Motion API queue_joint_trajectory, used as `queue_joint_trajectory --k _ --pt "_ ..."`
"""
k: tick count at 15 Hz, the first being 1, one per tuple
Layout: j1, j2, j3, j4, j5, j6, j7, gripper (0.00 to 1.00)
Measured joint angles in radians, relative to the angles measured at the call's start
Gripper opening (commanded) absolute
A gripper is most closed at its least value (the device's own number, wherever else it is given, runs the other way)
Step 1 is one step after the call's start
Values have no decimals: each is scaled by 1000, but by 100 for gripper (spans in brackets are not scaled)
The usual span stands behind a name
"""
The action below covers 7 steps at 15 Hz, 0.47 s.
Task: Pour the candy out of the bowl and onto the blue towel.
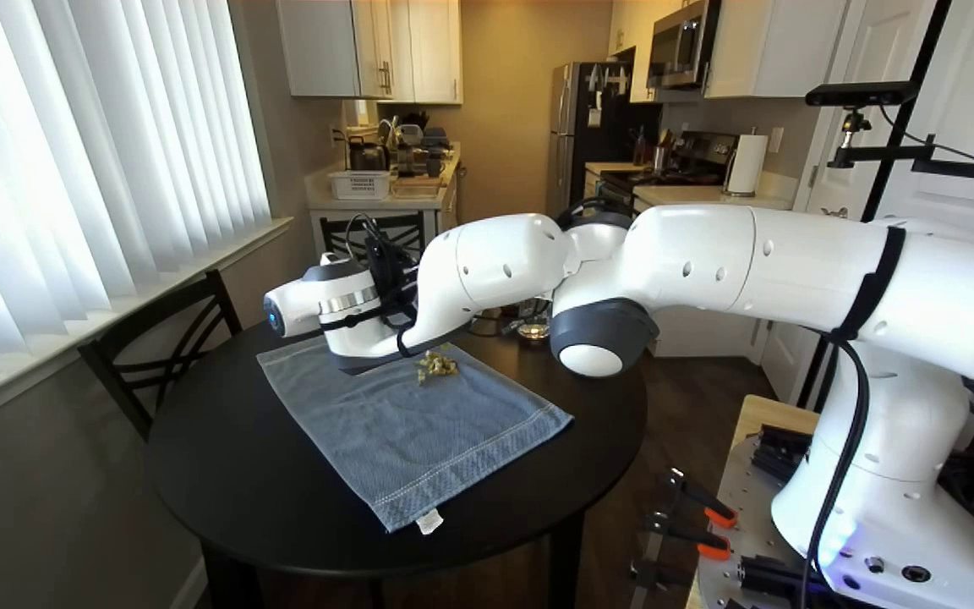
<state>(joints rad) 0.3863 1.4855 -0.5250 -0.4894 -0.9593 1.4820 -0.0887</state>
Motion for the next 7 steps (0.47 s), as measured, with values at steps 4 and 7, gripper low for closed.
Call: queue_joint_trajectory --k 4,7 --pt "-12 1 55 -6 -128 -33 0 5" --pt "-23 1 103 -8 -159 -59 0 5"
